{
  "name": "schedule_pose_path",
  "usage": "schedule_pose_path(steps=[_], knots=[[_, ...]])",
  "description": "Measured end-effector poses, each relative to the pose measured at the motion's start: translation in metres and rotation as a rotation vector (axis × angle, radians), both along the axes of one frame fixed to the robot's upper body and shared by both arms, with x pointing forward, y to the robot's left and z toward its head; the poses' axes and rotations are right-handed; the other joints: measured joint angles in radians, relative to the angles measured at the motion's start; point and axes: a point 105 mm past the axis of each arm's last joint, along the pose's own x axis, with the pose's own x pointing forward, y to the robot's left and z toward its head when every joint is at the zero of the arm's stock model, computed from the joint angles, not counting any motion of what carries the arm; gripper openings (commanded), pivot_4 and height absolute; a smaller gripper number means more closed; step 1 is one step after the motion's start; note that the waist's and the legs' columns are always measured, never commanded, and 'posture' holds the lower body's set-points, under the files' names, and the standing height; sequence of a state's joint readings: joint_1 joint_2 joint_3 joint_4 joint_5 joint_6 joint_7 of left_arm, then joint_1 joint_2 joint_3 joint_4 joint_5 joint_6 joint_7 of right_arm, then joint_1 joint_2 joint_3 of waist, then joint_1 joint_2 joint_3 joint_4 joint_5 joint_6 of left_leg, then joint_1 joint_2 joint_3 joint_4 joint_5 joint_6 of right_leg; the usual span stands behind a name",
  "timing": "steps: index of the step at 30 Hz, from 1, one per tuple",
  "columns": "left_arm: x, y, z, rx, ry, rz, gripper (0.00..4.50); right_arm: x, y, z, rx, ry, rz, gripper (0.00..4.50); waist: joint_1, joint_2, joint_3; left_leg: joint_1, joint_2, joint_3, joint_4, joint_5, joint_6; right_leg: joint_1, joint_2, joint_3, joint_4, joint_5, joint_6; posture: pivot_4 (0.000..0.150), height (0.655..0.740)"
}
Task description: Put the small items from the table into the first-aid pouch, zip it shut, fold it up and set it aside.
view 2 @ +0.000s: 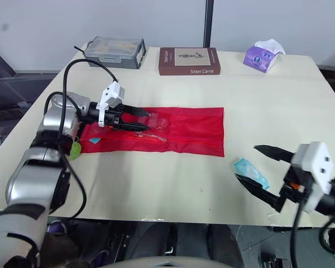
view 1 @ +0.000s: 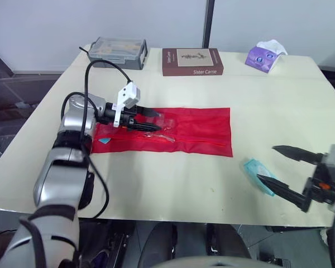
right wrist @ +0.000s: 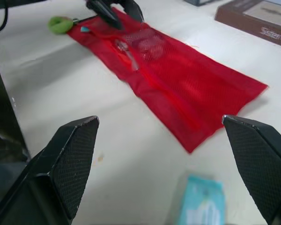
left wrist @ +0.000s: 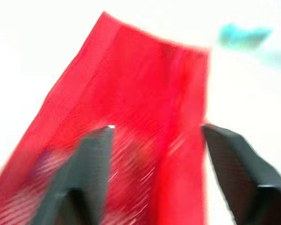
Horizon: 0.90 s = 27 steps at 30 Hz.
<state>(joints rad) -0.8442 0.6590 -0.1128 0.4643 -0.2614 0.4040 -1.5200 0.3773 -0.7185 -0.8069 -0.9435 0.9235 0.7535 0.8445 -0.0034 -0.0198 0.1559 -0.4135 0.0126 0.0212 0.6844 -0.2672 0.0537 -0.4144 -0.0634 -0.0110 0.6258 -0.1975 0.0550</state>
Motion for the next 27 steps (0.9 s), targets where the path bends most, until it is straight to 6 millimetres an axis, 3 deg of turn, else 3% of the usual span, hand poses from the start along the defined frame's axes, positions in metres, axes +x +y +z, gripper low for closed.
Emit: schedule_pose_path(steps=[3,8,11,13,15,19,23,27], knots=[[-0.018,-0.024,-0.003,-0.033,0.015,-0.012,4.4,-0.013,-0.014,0.011,-0.021,-0.017,-0.035,4.5,0.007,0.0,0.0,0.002,0.0,0.0,0.001,0.0,0.0,0.002,0.0,0.0,0.0,-0.001,0.0,0.15,0.74],[-0.03,-0.039,-0.008,-0.068,-0.042,0.048,4.4,-0.026,-0.039,0.025,-0.072,-0.024,-0.08,4.5,0.01,0.0,-0.001,0.005,0.0,0.002,-0.001,0.0,0.0,0.003,0.001,0.002,-0.001,-0.004,-0.001,0.15,0.74],[-0.04,-0.039,-0.023,-0.111,-0.035,0.103,4.4,-0.027,-0.059,0.033,-0.099,-0.035,-0.126,4.5,0.011,0.0,-0.001,0.005,0.0,0.003,-0.001,0.0,0.0,0.003,0.001,0.003,-0.001,-0.004,-0.002,0.15,0.74],[-0.045,-0.031,-0.032,-0.153,-0.009,0.155,4.4,-0.021,-0.073,0.035,-0.12,-0.028,-0.182,4.5,0.013,0.0,-0.001,0.005,0.001,0.002,-0.001,0.0,0.0,0.003,0.001,0.003,-0.001,-0.004,-0.002,0.15,0.74],[-0.047,-0.026,-0.032,-0.17,-0.007,0.172,4.4,-0.017,-0.076,0.037,-0.122,-0.053,-0.187,4.5,0.017,0.0,-0.001,0.005,0.001,0.003,-0.001,0.0,0.0,0.003,0.001,0.003,-0.001,-0.004,-0.002,0.15,0.74],[-0.064,0.002,-0.026,-0.273,0.006,0.248,4.4,-0.001,-0.068,0.039,-0.101,-0.129,-0.1,4.5,0.01,0.001,-0.001,0.006,0.002,0.005,-0.002,-0.001,0.0,0.003,0.001,0.004,-0.002,-0.004,-0.004,0.15,0.74],[-0.087,0.024,-0.035,-0.277,0.035,0.312,4.4,0.005,-0.061,0.028,-0.102,-0.111,-0.048,4.5,0.021,0.001,-0.001,0.006,0.002,0.004,-0.003,-0.001,0.0,0.003,0.001,0.002,-0.002,-0.004,-0.005,0.15,0.74],[-0.106,0.045,-0.05,-0.256,0.1,0.394,4.4,0.005,-0.068,0.016,-0.105,-0.063,-0.059,4.5,0.023,0.002,-0.001,0.005,0.001,0.004,-0.003,-0.001,0.0,0.003,-0.001,0.002,-0.003,-0.005,-0.004,0.15,0.74]])
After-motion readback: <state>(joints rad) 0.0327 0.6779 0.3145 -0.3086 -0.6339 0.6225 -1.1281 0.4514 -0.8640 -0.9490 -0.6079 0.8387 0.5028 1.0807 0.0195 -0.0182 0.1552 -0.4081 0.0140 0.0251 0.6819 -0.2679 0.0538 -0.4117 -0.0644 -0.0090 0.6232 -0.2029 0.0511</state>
